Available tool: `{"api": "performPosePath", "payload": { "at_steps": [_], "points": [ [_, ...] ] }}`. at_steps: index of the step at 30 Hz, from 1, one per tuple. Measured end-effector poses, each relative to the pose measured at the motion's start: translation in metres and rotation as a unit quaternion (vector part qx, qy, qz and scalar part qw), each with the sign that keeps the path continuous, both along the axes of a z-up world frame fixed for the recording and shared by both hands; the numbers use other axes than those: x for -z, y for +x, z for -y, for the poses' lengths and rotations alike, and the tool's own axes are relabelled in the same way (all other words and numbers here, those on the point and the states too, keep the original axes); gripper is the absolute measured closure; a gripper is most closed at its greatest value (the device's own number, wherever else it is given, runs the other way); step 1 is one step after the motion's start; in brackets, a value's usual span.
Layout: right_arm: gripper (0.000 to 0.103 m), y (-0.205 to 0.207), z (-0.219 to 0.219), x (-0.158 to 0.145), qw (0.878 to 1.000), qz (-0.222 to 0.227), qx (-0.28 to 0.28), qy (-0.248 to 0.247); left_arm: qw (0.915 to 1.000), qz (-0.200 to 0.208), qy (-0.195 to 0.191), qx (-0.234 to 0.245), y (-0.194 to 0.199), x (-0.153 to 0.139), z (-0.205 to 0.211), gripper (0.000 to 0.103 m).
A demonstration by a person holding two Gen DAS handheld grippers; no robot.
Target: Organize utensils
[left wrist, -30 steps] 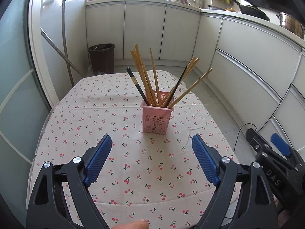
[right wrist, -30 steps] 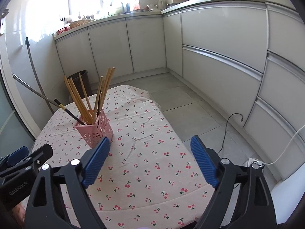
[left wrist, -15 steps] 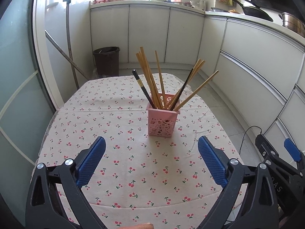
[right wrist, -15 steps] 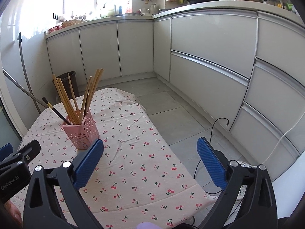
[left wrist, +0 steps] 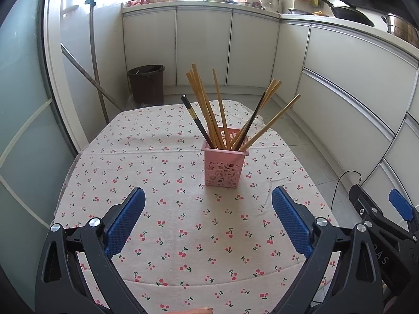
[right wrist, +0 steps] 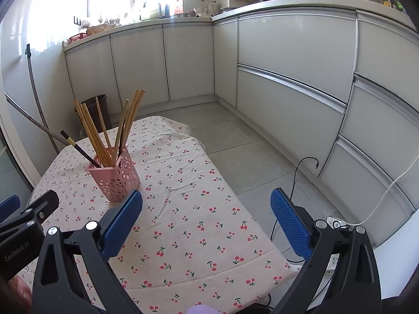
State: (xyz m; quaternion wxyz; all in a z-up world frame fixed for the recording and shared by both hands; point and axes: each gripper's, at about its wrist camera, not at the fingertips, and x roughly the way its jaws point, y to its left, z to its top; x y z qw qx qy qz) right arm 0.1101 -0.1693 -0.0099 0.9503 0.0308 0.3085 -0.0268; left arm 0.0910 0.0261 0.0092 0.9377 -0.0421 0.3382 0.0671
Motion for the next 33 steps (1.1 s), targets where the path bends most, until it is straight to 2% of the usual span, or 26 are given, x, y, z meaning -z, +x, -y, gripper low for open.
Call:
{"api": "performPosePath", "payload": {
  "at_steps": [33],
  "points": [
    [0.007,0.0029,-0.0005,0.0032,1.000,-0.012,-0.001,0.006,0.9999,-0.010,0.001,-0.009,0.0022,0.0041,-0.0017,0.007]
  ]
}}
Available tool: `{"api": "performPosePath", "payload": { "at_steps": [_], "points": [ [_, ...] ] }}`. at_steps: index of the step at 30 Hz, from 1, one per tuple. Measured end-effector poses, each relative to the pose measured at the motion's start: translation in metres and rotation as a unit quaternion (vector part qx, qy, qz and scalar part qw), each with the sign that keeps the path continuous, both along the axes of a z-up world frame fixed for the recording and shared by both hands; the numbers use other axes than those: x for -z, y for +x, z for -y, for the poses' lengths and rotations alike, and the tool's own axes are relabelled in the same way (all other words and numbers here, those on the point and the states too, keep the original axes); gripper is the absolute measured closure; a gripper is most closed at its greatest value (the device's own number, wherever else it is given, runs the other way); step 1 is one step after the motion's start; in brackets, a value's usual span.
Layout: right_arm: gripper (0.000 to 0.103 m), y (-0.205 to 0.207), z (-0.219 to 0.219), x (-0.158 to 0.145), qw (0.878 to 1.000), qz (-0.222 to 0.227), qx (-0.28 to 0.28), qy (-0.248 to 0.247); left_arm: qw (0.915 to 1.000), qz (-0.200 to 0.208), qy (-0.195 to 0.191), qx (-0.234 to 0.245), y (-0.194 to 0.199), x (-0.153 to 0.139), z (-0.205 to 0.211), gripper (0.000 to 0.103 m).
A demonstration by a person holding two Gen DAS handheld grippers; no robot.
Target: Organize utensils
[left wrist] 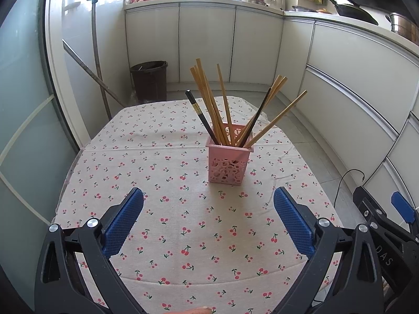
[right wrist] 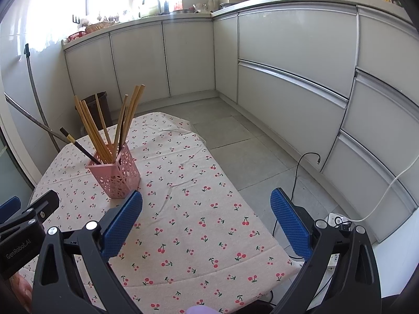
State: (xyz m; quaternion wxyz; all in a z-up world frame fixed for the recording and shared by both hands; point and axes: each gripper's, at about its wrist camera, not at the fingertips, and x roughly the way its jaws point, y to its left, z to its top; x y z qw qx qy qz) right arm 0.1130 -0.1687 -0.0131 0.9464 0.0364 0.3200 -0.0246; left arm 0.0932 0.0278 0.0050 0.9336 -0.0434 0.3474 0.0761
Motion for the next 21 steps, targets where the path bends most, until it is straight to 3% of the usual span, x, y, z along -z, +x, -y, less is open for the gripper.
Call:
{"api": "performPosePath", "payload": {
  "at_steps": [21],
  "points": [
    [0.007,0.0013,0.0007,0.0015,1.000,-0.003,-0.002,0.002,1.0000,-0.004,0.000,-0.002,0.0002,0.0014,-0.0017,0.007]
  ]
}}
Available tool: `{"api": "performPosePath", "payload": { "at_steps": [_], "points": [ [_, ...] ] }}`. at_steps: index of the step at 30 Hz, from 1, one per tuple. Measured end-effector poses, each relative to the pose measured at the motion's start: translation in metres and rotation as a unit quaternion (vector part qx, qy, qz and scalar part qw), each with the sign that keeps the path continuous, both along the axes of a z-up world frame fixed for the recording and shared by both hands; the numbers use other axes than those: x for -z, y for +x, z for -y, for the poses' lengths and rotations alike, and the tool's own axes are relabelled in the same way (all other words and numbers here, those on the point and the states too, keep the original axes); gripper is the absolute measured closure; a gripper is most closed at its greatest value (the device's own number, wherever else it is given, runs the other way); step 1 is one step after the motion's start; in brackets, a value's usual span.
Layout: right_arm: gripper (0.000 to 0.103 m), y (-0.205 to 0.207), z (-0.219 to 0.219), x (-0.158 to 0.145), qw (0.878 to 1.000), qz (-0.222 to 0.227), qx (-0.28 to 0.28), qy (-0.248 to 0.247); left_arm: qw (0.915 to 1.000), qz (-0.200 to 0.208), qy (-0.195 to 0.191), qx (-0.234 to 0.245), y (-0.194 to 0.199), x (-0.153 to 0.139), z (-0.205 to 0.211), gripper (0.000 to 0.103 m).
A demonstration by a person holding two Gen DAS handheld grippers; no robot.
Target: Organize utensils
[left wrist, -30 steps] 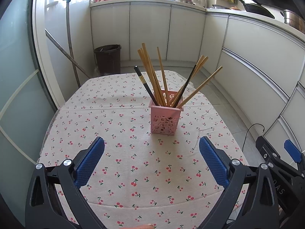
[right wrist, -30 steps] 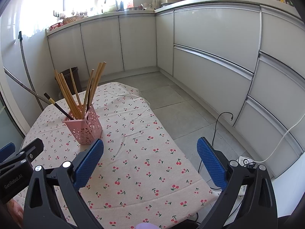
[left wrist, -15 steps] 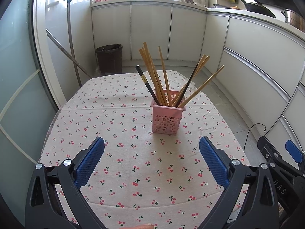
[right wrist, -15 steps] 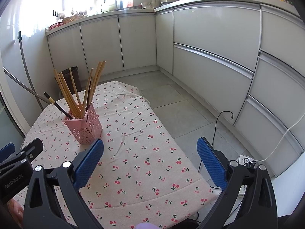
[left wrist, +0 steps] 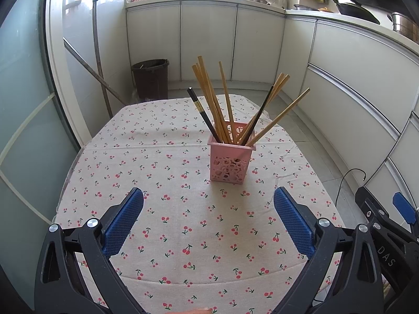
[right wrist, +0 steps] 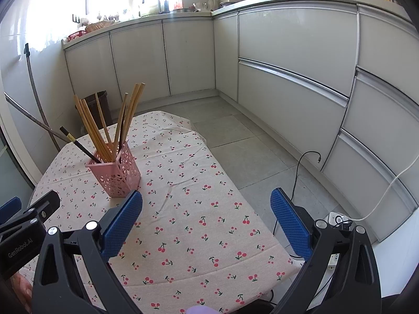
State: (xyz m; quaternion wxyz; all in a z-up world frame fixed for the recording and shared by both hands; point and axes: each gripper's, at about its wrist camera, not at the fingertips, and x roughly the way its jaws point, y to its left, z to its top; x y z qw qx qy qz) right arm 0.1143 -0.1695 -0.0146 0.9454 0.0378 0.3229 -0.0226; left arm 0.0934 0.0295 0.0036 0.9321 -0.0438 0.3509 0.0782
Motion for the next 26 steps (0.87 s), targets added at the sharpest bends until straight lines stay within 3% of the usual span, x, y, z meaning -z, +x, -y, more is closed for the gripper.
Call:
{"api": "performPosePath", "payload": {
  "at_steps": [8,15,22,26],
  "points": [
    [0.007,0.0007,-0.0015,0.0022,1.000,-0.006,-0.001,-0.001,0.9999,0.009,0.013,0.000,-0.0007,0.0005,0.0024,0.008],
    [0.007,0.0014,-0.0016,0.0032,1.000,-0.009,0.000,-0.002,0.9993,0.022,0.022,0.020,-0.0032,-0.0002,0.0092,0.017],
    [0.007,0.0016,-0.0006,0.0044,1.000,-0.011,0.002,-0.001,0.9999,-0.001,0.013,0.003,0.0017,0.0031,0.0029,0.007],
    [0.007,0.0022,-0.0009,0.0043,1.000,-0.011,0.003,-0.001,1.0000,-0.005,0.006,0.002,0.0020,0.0031,0.0009,0.007]
  ]
}}
